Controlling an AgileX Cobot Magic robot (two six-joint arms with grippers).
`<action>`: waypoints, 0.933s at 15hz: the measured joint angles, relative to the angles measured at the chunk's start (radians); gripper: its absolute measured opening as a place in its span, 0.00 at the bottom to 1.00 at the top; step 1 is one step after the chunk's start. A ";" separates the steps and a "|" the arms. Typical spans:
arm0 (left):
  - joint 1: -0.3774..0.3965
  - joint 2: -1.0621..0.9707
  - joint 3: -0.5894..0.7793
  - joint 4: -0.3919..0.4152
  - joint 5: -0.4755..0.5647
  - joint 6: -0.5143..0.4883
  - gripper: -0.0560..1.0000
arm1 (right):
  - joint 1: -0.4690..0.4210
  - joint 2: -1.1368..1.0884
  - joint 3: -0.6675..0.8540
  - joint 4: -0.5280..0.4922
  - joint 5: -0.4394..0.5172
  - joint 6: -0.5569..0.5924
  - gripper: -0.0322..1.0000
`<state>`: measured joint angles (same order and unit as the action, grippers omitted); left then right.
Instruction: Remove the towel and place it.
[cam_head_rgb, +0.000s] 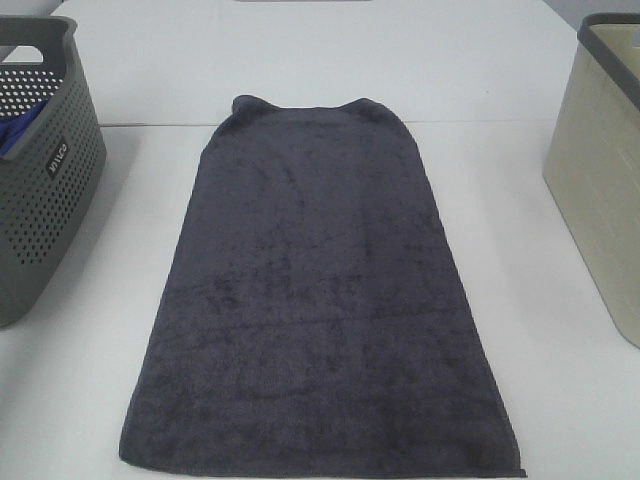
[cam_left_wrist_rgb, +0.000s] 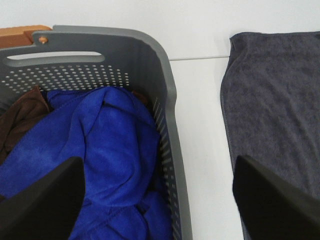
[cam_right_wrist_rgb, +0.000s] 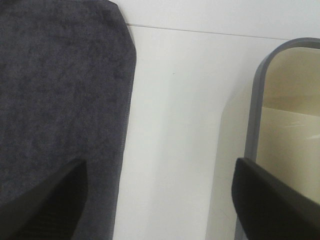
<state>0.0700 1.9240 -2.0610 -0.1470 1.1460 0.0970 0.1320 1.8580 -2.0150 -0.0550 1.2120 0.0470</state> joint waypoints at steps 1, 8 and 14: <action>0.000 -0.046 0.059 0.016 -0.001 -0.002 0.77 | 0.000 -0.028 0.029 0.000 0.000 0.002 0.78; 0.001 -0.628 0.749 0.061 -0.181 -0.026 0.77 | 0.000 -0.514 0.543 0.002 0.007 0.015 0.77; 0.001 -1.099 1.081 0.062 -0.177 -0.042 0.77 | 0.000 -1.008 0.984 0.008 0.008 0.064 0.77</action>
<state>0.0710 0.8250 -0.9800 -0.0850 0.9690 0.0550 0.1320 0.8500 -1.0310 -0.0470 1.2200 0.1110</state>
